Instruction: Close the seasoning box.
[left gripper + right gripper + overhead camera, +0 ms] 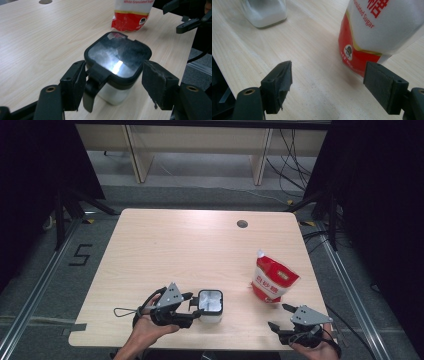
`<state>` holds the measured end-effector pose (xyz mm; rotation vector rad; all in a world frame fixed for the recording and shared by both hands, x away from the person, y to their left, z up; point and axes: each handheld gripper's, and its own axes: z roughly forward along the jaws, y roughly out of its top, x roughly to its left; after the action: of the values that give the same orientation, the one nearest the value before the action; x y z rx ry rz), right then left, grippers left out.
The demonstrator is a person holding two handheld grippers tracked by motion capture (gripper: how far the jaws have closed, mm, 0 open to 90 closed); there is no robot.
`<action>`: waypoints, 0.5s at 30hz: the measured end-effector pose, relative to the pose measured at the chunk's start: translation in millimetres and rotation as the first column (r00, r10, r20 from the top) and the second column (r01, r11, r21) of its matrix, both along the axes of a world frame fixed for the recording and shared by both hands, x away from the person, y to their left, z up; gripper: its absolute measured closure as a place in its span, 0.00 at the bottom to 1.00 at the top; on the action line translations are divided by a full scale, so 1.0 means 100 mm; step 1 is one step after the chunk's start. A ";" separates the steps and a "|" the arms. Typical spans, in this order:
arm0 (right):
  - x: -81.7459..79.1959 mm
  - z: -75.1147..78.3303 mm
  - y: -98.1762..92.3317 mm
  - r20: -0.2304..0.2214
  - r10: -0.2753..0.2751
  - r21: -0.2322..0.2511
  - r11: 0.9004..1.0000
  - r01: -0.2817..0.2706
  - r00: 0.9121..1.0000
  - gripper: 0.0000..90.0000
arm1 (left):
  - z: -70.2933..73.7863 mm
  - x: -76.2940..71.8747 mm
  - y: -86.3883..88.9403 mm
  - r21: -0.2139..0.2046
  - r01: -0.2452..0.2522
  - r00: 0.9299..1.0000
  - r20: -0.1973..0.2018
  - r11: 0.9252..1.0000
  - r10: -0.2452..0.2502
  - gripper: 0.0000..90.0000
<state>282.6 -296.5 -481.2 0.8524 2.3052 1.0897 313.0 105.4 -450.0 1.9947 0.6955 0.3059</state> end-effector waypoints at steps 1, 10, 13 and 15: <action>0.00 0.00 0.00 0.001 0.001 -0.001 1.000 -0.001 1.000 0.27 | 0.00 -0.01 0.02 0.014 0.001 1.000 0.004 1.000 -0.001 0.38; 0.00 0.00 0.01 0.010 0.014 -0.003 1.000 -0.014 1.000 0.26 | -0.10 -0.08 0.21 0.001 -0.032 0.999 -0.019 0.999 0.032 0.29; 0.00 0.00 0.02 0.010 0.017 -0.004 1.000 -0.016 1.000 0.26 | -0.13 -0.10 0.24 0.020 -0.027 0.999 -0.022 0.999 0.027 0.25; 0.00 0.00 0.02 0.010 0.019 -0.008 1.000 -0.019 1.000 0.26 | -0.16 -0.11 0.25 0.039 -0.034 0.999 -0.017 0.999 0.034 0.22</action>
<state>282.6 -295.0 -481.3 0.8216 2.3126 1.0904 301.5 130.6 -466.1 2.0264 0.7401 0.3251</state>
